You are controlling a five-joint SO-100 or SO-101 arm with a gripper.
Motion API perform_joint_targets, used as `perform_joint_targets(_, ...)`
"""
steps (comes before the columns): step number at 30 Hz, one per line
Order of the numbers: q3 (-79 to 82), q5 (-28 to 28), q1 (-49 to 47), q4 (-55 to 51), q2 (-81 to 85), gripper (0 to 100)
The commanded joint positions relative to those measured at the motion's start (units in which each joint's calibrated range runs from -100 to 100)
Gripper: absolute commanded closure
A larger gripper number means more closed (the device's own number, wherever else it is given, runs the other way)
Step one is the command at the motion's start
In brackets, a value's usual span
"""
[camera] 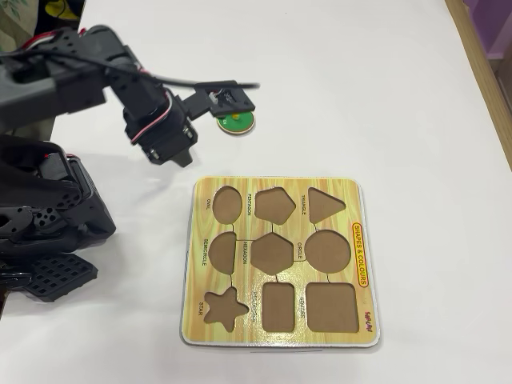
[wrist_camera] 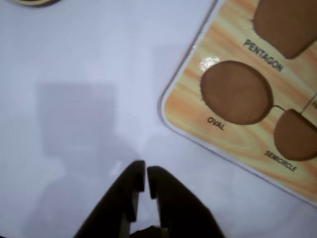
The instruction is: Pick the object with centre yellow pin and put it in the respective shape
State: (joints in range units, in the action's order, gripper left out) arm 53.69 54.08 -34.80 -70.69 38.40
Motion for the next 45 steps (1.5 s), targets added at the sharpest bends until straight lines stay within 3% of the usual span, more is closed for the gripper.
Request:
perform_joint_targets(1,-8.36,-0.16,-6.12,0.43,-7.52,99)
perform_joint_targets(17,-30.94,-0.21,-17.74,0.43,-28.53,99)
perform_joint_targets(23,-37.5,-0.26,-17.94,-0.52,-33.13,99)
perform_joint_targets(29,-48.92,-0.16,-17.35,-14.18,-39.57,99)
perform_joint_targets(45,-57.37,0.31,-16.67,-12.19,-51.29,97)
